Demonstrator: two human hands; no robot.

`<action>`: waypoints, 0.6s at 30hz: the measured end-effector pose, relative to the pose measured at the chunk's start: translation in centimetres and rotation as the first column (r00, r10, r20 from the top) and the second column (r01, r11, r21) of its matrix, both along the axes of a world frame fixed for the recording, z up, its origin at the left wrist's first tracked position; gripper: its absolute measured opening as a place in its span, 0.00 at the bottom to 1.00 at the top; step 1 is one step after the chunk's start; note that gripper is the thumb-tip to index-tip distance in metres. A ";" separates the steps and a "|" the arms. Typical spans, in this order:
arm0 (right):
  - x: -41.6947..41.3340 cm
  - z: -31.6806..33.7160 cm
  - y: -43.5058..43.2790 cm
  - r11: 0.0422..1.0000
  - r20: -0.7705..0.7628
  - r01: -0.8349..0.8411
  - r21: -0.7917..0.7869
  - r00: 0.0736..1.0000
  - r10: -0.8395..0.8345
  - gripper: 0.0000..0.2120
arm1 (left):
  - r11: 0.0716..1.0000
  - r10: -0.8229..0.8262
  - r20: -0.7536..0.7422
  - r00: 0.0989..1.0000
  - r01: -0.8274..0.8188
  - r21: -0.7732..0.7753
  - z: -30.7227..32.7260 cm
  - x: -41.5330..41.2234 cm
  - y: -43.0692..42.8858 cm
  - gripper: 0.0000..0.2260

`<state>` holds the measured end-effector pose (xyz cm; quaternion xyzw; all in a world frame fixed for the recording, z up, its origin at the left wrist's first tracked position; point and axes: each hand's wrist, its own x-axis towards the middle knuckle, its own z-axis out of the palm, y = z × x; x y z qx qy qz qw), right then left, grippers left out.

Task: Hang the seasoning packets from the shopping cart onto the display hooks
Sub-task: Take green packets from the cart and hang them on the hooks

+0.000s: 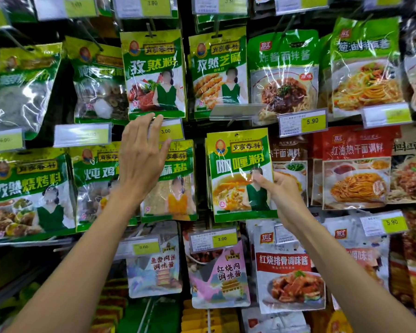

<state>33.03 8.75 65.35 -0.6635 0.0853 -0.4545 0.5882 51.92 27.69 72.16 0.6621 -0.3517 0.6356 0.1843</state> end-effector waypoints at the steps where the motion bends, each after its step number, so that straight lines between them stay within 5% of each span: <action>1: 0.1 0.1 -0.2 1.000 -0.002 -0.006 0.007 1.000 0.006 0.20 | 1.000 0.000 0.009 1.000 0.001 -0.004 -0.1 0.1 -0.1 0.21; 11: 1.1 0.6 -1.1 0.998 -0.045 -0.007 0.062 0.999 0.010 0.32 | 0.997 -0.017 0.030 0.999 0.019 -0.074 -0.2 0.2 -0.7 0.21; 18: 2.2 1.2 -1.9 0.998 -0.095 0.043 0.051 0.995 -0.038 0.28 | 0.997 -0.010 0.032 0.999 0.012 -0.081 -0.2 0.2 -0.8 0.20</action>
